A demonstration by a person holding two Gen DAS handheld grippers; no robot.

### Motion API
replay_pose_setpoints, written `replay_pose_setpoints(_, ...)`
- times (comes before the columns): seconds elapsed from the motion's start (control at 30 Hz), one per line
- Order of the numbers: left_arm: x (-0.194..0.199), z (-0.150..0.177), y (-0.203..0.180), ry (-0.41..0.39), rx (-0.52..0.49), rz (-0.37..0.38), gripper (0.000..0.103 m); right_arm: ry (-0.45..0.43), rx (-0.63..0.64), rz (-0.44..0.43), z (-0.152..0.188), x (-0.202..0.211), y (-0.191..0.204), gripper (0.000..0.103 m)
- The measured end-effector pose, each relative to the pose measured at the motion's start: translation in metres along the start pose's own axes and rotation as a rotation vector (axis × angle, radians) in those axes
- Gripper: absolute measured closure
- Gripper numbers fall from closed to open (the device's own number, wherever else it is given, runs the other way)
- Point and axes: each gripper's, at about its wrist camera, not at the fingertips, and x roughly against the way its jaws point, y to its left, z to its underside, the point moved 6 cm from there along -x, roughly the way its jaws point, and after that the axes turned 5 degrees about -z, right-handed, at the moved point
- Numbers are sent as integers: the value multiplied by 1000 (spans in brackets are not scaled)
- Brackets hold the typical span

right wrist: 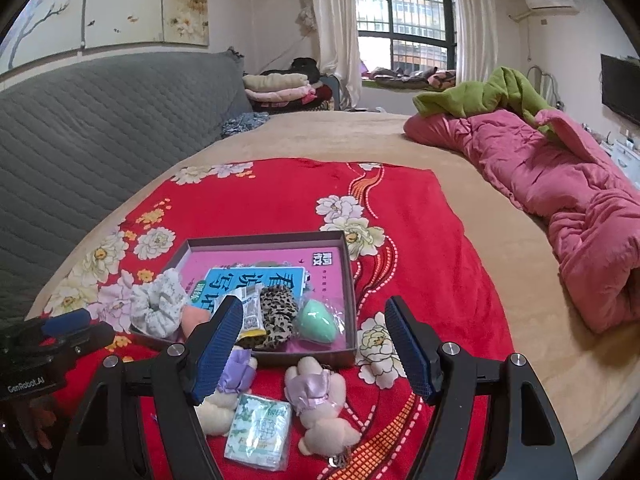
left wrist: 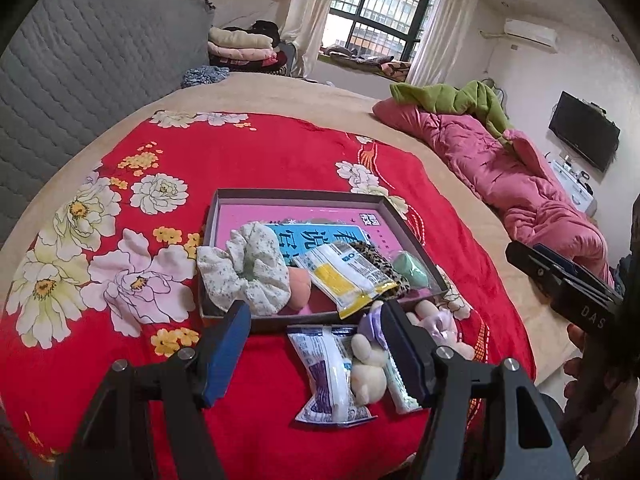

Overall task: Organize soft objects
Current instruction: 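Move both tools back over the soft items beside the tray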

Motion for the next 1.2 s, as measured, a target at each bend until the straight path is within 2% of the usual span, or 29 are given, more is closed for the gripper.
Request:
replay_pose_setpoints(0.77,14,23,-27,38,-67,-30,36,-3,4,-30,21,24,-1,28)
replay_pose_setpoints(1.2,1,49,-35,111,-95,-36,36,9,-20,-37,38,28,-10,28)
